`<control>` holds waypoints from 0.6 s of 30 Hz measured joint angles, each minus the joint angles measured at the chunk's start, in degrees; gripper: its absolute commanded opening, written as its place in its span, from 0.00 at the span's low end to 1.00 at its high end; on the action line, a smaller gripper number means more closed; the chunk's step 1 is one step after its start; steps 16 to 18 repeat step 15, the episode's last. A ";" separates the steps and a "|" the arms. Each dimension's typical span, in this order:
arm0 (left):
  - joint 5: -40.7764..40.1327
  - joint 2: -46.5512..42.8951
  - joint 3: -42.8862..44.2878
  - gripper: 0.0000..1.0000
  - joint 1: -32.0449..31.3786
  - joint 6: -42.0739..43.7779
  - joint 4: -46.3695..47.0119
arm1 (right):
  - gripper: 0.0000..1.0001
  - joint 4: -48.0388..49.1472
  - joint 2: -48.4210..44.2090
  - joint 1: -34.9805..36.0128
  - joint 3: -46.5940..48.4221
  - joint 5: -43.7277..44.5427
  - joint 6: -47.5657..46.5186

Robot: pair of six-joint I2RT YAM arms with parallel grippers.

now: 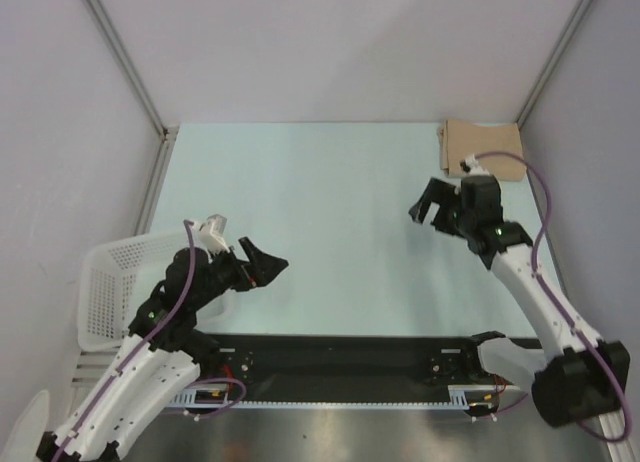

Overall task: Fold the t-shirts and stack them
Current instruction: Reset both grippers

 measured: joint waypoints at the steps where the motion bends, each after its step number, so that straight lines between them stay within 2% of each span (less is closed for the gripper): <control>1: 0.13 -3.08 -2.62 0.98 0.00 -2.03 1.36 | 1.00 -0.79 -3.80 -0.04 -3.96 -1.44 2.23; 5: 1.53 -11.17 -11.58 0.99 0.00 -8.90 4.26 | 1.00 -2.69 -21.99 -0.46 -17.03 -6.86 11.58; 11: 2.64 -25.99 -20.98 0.99 0.00 -18.16 7.32 | 1.00 -4.85 -42.21 0.31 -31.65 -12.15 21.22; 15: 4.11 -27.50 -25.55 0.99 0.00 -23.58 9.64 | 1.00 -9.70 -55.78 0.52 -38.12 -13.57 25.66; 18: 4.11 -27.50 -25.55 0.99 0.00 -23.58 9.64 | 1.00 -9.70 -55.78 0.52 -38.12 -13.57 25.66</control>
